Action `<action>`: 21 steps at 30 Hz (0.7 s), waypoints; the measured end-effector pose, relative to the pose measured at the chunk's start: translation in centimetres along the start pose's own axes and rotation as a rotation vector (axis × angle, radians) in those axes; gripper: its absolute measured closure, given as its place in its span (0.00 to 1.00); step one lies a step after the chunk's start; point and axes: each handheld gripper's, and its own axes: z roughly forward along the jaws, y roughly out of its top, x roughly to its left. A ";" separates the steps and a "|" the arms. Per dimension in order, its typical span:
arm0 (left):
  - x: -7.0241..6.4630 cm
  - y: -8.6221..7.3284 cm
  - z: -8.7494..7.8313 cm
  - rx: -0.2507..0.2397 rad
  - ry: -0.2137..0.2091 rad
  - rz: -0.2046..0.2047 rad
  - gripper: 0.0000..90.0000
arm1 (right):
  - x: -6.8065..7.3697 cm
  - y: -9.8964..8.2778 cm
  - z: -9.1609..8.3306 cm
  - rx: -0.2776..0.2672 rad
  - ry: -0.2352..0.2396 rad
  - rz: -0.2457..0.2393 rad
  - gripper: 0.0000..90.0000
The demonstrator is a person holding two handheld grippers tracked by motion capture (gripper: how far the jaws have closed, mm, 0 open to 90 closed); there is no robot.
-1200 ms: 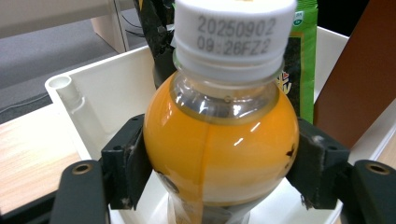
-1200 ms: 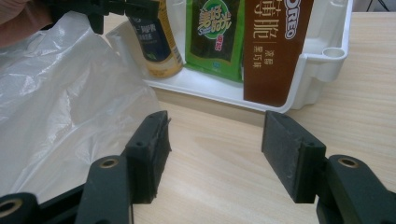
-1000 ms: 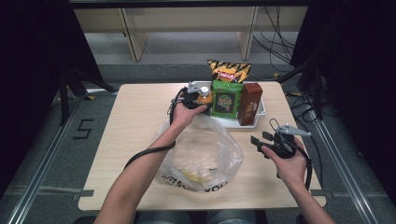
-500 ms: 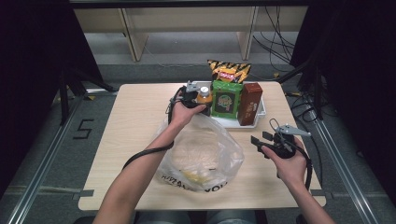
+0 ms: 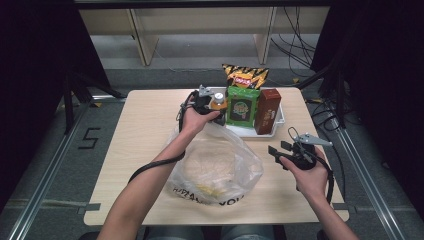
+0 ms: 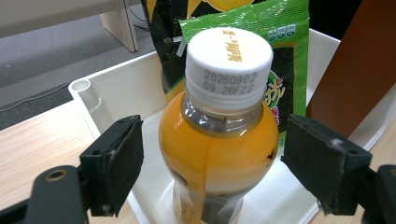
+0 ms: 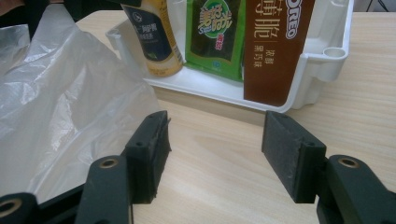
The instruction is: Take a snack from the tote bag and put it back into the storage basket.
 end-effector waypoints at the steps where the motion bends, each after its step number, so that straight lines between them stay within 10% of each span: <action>1: -0.1 0.0 -0.1 0.003 0.002 -0.007 0.22 | -0.4 0.1 0.1 -0.007 0.007 -0.048 0.47; 5: -0.3 0.1 -0.8 0.013 0.011 -0.007 0.22 | 0.0 0.1 0.0 -0.005 -0.017 0.012 0.47; 21: -0.6 1.3 -3.5 -0.041 0.012 -0.041 0.22 | -0.4 0.1 0.2 -0.018 -0.020 -0.038 0.47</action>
